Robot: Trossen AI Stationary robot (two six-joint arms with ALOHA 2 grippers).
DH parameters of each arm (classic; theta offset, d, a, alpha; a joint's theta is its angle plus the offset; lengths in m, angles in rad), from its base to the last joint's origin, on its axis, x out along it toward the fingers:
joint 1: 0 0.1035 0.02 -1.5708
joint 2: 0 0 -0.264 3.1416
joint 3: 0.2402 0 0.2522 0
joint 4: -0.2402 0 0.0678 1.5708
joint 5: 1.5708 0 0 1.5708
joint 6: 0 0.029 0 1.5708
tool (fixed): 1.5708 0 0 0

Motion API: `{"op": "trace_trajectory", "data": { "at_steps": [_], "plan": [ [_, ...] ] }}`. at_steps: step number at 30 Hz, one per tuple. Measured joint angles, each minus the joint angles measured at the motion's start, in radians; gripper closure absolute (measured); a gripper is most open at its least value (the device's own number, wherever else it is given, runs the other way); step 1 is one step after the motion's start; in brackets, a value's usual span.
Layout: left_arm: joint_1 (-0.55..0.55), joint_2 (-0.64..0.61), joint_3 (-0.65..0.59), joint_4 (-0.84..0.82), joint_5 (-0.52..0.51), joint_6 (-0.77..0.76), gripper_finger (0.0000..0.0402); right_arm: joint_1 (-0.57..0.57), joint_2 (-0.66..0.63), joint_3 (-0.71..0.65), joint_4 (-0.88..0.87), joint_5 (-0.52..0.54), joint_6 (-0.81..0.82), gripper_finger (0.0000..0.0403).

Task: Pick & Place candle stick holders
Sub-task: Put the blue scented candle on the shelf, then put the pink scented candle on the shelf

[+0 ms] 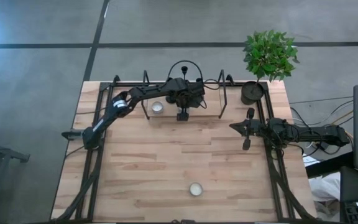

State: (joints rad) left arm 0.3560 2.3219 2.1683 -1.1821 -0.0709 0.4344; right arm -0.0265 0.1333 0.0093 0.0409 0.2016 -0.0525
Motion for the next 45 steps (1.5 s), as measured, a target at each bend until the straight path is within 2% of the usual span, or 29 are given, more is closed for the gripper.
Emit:
{"op": "trace_trajectory", "data": {
  "at_steps": [23, 45],
  "plan": [
    [-0.040, -0.003, 0.093, -0.082, -0.148, 0.016, 0.0002, 0.000, 0.000, 0.000, 0.000, 0.000, 0.000, 0.0394],
    [-0.100, -0.017, 0.186, -0.161, -0.241, -0.014, 0.0002, 0.000, 0.000, 0.000, 0.000, 0.000, 0.000, 0.0394]
  ]
}}
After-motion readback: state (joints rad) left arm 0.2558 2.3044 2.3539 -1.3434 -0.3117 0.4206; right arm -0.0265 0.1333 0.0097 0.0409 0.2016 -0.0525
